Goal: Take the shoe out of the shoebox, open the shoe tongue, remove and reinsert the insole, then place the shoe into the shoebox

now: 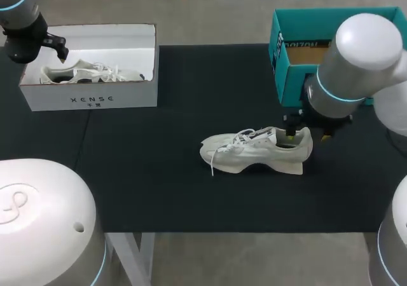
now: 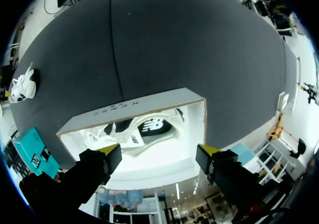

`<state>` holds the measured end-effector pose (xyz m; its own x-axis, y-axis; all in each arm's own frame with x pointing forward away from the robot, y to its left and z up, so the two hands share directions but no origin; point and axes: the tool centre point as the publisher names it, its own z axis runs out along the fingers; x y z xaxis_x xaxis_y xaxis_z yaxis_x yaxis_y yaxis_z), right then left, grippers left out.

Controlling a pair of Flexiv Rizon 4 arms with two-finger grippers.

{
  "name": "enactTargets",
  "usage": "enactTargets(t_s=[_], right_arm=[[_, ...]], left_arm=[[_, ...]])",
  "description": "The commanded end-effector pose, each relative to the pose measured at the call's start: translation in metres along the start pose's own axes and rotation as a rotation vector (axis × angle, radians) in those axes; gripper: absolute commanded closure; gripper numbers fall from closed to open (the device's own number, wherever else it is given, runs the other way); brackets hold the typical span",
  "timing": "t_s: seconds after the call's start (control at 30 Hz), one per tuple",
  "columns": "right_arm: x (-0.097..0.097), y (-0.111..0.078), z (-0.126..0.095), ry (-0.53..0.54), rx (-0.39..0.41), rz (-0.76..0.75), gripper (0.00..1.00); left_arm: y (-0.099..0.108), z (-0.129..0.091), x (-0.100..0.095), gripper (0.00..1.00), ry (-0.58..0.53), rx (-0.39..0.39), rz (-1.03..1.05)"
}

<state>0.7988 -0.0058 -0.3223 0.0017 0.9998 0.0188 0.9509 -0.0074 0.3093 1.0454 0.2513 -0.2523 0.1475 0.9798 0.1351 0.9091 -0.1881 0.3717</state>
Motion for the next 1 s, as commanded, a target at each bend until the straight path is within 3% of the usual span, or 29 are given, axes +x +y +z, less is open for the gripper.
enactTargets(t_s=[0.03,0.13,0.2,0.3,1.0], right_arm=[[-0.011,-0.005,-0.045,0.109,0.012,-0.215,0.00],[-0.014,-0.007,-0.059,0.149,-0.029,-0.395,0.00],[-0.016,-0.013,-0.066,0.237,-0.063,-0.580,0.00],[-0.019,-0.032,-0.076,0.292,-0.186,-0.853,0.00],[-0.019,-0.032,-0.076,0.292,-0.186,-0.853,0.00]], left_arm=[[0.000,0.000,0.000,0.00,0.001,0.000,0.001],[0.000,0.000,0.000,0.00,0.001,0.000,0.001],[0.000,0.000,0.000,0.00,0.001,0.000,0.001],[0.000,0.000,0.000,0.00,0.001,0.000,0.001],[0.000,0.000,0.000,0.00,0.001,0.000,0.001]])
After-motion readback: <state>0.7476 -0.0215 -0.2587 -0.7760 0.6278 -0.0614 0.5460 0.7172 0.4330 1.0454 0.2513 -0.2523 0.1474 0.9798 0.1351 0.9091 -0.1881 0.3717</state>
